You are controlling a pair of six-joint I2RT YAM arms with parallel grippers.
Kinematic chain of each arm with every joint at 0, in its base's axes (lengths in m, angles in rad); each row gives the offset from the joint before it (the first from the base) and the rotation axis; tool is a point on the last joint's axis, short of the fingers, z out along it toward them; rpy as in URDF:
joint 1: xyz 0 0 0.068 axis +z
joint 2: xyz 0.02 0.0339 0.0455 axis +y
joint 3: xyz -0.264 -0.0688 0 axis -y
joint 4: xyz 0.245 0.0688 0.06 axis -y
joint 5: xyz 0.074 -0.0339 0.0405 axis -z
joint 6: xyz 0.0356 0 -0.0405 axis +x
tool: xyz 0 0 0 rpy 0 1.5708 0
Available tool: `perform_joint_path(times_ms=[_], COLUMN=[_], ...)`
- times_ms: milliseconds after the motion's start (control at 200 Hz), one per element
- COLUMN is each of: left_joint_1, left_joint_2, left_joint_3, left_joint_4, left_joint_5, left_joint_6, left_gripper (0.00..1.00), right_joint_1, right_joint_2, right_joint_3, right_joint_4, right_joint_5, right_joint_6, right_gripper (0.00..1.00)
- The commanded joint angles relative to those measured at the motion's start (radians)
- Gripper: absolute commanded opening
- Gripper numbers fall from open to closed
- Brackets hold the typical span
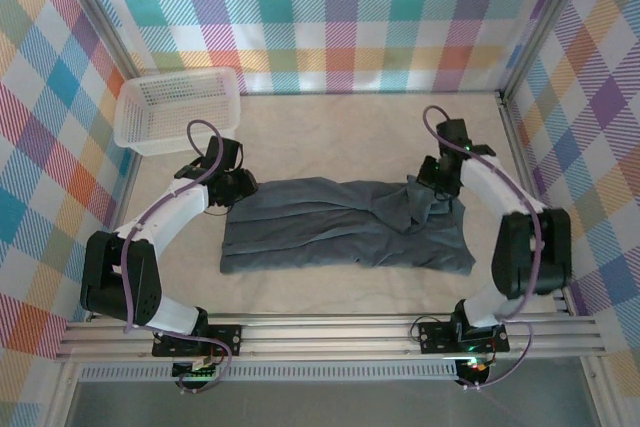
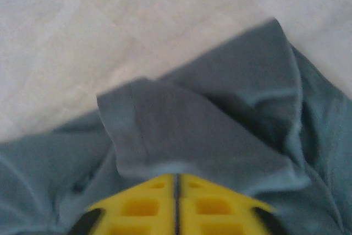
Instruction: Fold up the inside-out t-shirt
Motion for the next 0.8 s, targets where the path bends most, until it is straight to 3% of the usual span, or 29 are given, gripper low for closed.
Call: perform_joint_path(times_ms=[0, 180, 335, 440, 575, 690, 795], left_joint_1=[-0.013, -0.039, -0.072, -0.096, -0.115, -0.121, -0.122], left_joint_2=[0.025, 0.035, 0.009, -0.011, -0.035, -0.033, -0.029], left_joint_3=[0.03, 0.054, 0.026, 0.006, -0.013, -0.023, -0.011], left_joint_4=[0.014, 0.019, 0.09, 0.134, 0.207, 0.282, 0.292], left_joint_5=[0.002, 0.014, 0.122, 0.17, 0.26, 0.289, 0.302], left_joint_6=[0.007, 0.034, 0.105, 0.135, 0.181, 0.207, 0.223], left_gripper=[0.45, 0.45, 0.46, 0.5, 0.58, 0.65, 0.71], right_joint_1=[0.023, 0.097, 0.119, 0.119, 0.118, 0.113, 0.098], right_joint_2=[0.021, 0.196, 0.329, 0.347, 0.31, 0.217, 0.014], right_joint_3=[-0.001, 0.157, 0.272, 0.287, 0.281, 0.204, 0.028], right_joint_4=[0.02, -0.046, -0.085, -0.082, -0.089, -0.088, -0.073], right_joint_5=[-0.059, 0.066, 0.185, 0.234, 0.253, 0.257, 0.266], right_joint_6=[-0.045, -0.119, -0.146, -0.156, -0.17, -0.157, -0.074], right_gripper=[0.52, 0.57, 0.6, 0.45, 0.0, 0.0, 0.0])
